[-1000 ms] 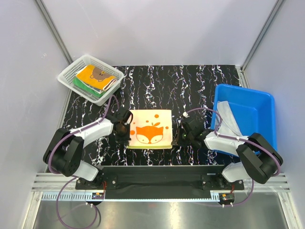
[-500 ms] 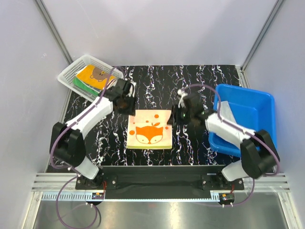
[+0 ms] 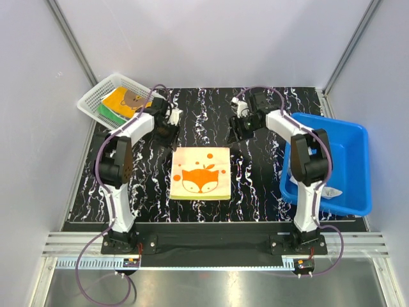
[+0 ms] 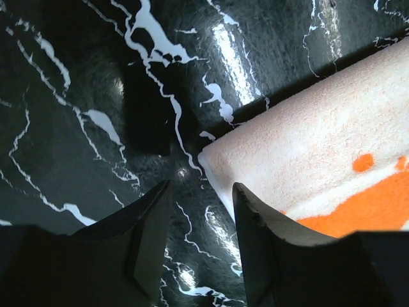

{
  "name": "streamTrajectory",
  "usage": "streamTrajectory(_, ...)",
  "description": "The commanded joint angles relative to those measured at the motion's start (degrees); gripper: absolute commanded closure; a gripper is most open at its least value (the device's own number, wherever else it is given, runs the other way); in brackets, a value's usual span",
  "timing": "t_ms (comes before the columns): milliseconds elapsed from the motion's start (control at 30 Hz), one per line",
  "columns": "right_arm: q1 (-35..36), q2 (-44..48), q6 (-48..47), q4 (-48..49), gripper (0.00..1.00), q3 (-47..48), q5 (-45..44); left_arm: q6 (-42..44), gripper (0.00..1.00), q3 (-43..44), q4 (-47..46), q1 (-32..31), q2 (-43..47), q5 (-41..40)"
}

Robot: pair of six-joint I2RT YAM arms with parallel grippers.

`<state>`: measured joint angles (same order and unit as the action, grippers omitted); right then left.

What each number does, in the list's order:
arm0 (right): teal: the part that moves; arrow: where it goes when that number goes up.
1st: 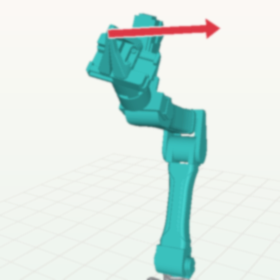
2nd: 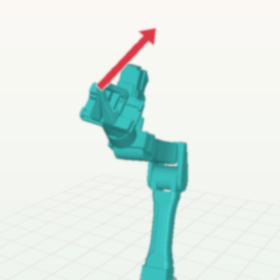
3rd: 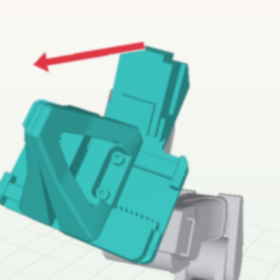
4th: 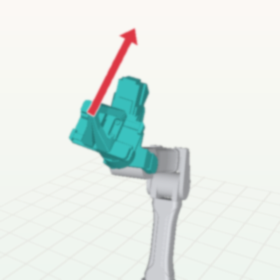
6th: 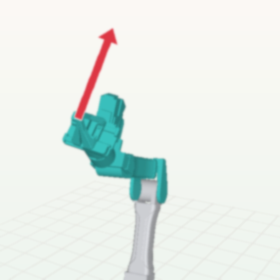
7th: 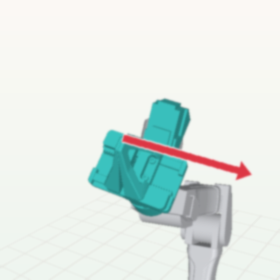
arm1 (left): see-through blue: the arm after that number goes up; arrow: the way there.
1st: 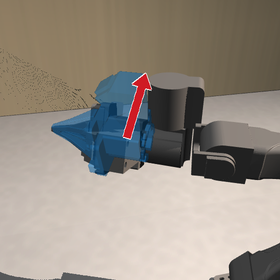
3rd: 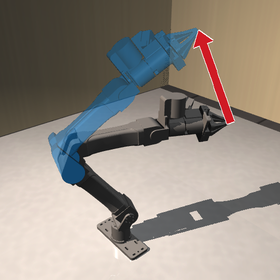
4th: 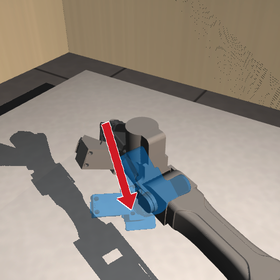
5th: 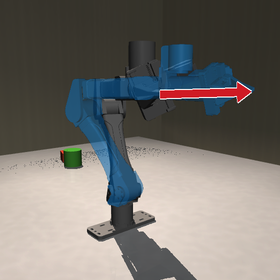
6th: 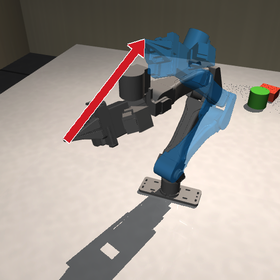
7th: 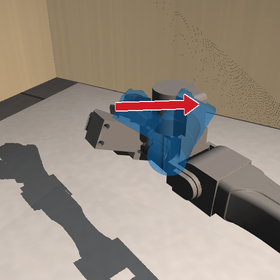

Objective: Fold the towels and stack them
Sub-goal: Fold the towel

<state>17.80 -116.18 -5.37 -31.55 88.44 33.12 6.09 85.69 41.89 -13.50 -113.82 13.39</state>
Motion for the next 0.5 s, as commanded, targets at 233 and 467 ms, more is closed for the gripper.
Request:
streamTrajectory(233, -2.2, -14.4, -15.0, -17.1, 0.50, 17.4, 11.4, 11.6, 0.52, 6.6, 0.2, 0.5, -4.9, 6.3)
streamTrajectory(467, -2.4, -22.6, -19.0, -24.3, 0.53, 26.3, 14.1, 14.1, 0.57, 9.9, 3.1, 1.0, -9.1, 7.2)
